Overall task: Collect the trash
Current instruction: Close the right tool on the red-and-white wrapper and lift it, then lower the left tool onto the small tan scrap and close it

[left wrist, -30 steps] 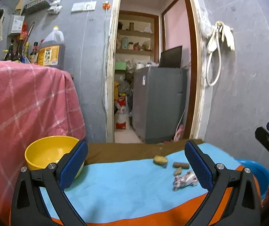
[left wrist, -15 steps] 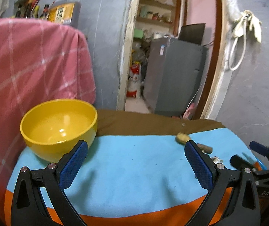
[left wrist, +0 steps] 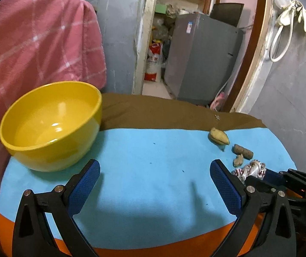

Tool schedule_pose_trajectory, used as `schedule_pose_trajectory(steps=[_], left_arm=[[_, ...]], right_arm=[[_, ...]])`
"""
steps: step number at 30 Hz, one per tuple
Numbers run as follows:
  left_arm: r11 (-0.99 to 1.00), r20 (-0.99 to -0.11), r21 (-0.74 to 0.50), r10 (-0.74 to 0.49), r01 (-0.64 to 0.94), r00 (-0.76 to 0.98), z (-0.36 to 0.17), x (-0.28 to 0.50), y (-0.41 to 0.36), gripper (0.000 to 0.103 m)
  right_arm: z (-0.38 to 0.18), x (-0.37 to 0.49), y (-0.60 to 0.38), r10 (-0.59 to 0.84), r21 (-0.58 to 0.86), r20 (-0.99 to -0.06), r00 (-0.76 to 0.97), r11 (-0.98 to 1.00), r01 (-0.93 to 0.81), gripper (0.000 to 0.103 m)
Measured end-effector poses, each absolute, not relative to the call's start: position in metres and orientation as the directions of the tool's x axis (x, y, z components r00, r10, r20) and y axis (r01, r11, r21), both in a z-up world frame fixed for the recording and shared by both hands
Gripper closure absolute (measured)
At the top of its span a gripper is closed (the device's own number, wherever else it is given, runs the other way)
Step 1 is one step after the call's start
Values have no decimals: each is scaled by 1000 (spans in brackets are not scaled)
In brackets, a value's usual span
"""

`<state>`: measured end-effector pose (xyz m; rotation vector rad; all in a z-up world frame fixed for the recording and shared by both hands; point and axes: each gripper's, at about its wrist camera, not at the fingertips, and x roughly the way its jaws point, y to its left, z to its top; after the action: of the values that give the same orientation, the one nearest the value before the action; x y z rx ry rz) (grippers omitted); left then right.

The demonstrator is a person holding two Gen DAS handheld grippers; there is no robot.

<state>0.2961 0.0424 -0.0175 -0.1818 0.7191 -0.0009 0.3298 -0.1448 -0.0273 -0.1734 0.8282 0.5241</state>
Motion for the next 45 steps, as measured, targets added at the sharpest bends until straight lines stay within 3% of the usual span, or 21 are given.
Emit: schedule_pose_trajectory(steps=[11, 14, 22, 32, 39, 45], left_arm=[[984, -716, -135, -179, 118, 674, -25, 312, 3, 3], [978, -725, -124, -205, 169, 658, -27, 319, -11, 10], [948, -778, -107, -268, 300, 569, -39, 346, -51, 52], [930, -791, -68, -270, 360, 549, -47, 358, -70, 87], [931, -775, -76, -281, 357, 567, -44, 349, -72, 90], [939, -689, -120, -313, 322, 654, -24, 329, -64, 90]], right_arm=[[-13, 318, -199, 365, 126, -639, 677, 918, -376, 72], [-12, 321, -208, 357, 146, -627, 692, 927, -347, 72], [-12, 323, -220, 362, 179, -611, 704, 930, -322, 72], [-13, 320, -225, 370, 185, -603, 707, 927, -327, 72], [-12, 315, -226, 371, 191, -583, 723, 927, -322, 72], [-2, 300, -232, 360, 167, -513, 779, 932, -320, 72]])
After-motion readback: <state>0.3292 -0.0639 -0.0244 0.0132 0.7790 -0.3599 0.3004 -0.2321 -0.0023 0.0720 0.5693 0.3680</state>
